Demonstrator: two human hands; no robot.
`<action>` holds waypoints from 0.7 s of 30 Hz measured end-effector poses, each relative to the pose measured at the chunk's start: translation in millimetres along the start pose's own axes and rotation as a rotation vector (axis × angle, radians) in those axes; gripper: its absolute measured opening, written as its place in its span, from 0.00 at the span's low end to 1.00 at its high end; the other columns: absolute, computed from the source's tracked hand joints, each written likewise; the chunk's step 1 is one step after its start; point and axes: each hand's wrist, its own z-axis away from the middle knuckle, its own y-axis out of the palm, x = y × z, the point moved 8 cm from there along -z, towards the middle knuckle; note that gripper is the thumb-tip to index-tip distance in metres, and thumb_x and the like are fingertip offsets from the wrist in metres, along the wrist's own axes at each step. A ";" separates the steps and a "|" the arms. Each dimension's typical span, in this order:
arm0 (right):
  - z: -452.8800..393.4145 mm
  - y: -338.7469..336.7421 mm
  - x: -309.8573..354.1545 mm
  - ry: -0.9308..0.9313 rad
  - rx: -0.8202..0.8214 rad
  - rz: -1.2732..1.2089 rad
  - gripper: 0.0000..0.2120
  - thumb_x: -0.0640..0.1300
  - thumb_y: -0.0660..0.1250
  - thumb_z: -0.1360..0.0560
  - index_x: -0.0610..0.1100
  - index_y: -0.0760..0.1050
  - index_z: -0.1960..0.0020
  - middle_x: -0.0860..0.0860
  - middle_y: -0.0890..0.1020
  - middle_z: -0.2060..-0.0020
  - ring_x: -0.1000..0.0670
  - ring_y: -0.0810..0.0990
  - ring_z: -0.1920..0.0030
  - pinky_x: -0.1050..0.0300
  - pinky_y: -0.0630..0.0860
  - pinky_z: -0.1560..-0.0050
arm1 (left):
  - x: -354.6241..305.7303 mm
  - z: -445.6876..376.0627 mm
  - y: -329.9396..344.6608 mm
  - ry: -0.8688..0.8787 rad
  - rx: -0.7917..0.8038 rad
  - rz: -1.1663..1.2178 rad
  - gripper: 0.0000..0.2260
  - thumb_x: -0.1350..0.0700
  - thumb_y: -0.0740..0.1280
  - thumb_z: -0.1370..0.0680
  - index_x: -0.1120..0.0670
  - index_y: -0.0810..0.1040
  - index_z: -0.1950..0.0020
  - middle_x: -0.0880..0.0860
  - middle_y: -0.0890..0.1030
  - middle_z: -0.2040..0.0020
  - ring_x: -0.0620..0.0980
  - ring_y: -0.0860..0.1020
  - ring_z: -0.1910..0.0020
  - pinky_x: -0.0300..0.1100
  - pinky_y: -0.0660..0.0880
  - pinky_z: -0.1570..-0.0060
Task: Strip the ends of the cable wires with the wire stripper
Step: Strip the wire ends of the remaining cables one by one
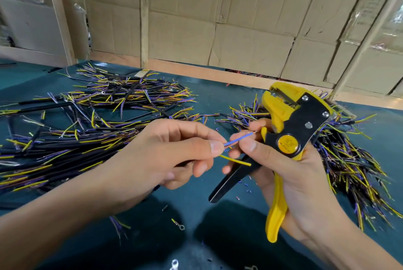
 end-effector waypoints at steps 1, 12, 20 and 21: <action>-0.2 -0.4 1.1 -0.005 0.001 -0.007 0.11 0.35 0.75 0.36 0.41 0.83 0.53 0.38 0.82 0.60 0.40 0.83 0.64 0.46 0.82 0.63 | 0.5 -0.2 2.4 0.014 0.025 0.033 0.02 0.56 0.71 0.26 0.52 0.83 0.58 0.51 0.75 0.70 0.44 0.61 0.79 0.33 0.57 0.77; -2.9 -12.5 -18.0 0.206 -0.007 0.139 0.13 0.37 0.67 0.33 0.31 0.76 0.51 0.30 0.83 0.61 0.34 0.83 0.65 0.43 0.82 0.64 | -10.4 -0.5 -16.6 0.159 -0.193 0.092 0.05 0.57 0.68 0.27 0.55 0.83 0.55 0.53 0.79 0.60 0.46 0.68 0.68 0.34 0.57 0.78; 1.7 5.3 -30.3 0.268 0.291 0.305 0.18 0.52 0.70 0.25 0.46 0.80 0.38 0.38 0.86 0.50 0.34 0.85 0.50 0.38 0.82 0.46 | -19.1 0.3 -23.5 0.127 -0.095 0.122 0.04 0.56 0.69 0.28 0.57 0.82 0.58 0.53 0.76 0.61 0.45 0.66 0.71 0.35 0.52 0.77; 3.3 5.7 -34.9 0.310 0.311 0.295 0.19 0.56 0.70 0.25 0.49 0.81 0.38 0.38 0.86 0.51 0.33 0.86 0.51 0.38 0.82 0.46 | -20.5 0.2 -25.1 0.121 -0.095 0.137 0.04 0.56 0.69 0.29 0.57 0.81 0.58 0.51 0.77 0.61 0.44 0.66 0.71 0.35 0.52 0.77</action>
